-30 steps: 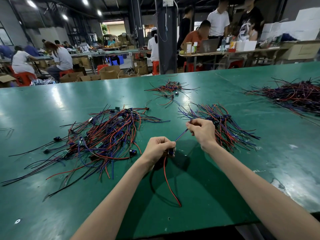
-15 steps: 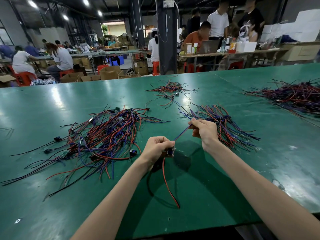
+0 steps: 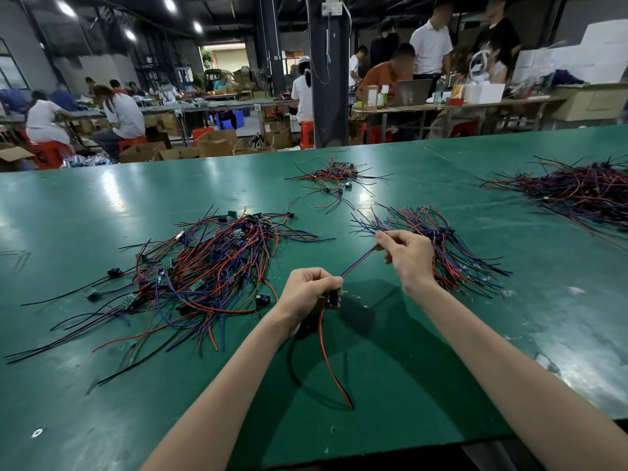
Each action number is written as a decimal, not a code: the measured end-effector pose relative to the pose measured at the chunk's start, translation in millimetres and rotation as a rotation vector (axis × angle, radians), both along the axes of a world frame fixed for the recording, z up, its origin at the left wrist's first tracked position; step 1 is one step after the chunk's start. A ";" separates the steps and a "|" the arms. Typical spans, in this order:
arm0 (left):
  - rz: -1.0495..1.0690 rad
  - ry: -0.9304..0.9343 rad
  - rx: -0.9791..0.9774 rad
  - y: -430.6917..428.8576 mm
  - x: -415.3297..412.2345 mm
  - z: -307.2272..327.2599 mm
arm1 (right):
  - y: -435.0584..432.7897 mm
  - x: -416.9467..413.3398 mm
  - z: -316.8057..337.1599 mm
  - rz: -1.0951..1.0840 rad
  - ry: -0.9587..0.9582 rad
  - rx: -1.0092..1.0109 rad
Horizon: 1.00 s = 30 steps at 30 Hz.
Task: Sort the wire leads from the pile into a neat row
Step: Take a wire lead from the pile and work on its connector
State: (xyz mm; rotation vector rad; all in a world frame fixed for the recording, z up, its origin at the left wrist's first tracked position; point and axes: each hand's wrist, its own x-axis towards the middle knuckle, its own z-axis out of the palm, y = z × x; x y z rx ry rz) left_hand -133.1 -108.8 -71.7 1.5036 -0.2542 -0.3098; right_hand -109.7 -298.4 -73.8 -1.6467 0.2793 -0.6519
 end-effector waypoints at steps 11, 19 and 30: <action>-0.019 -0.002 0.018 4.4 -1.3 1.9 | 5.4 -5.9 8.0 0.150 0.038 0.359; 0.048 -0.055 0.007 6.6 0.0 4.4 | 36.5 -22.5 7.5 0.593 0.205 0.472; 0.033 -0.053 0.065 0.8 -2.4 2.0 | 40.4 -27.3 7.8 0.690 0.249 0.267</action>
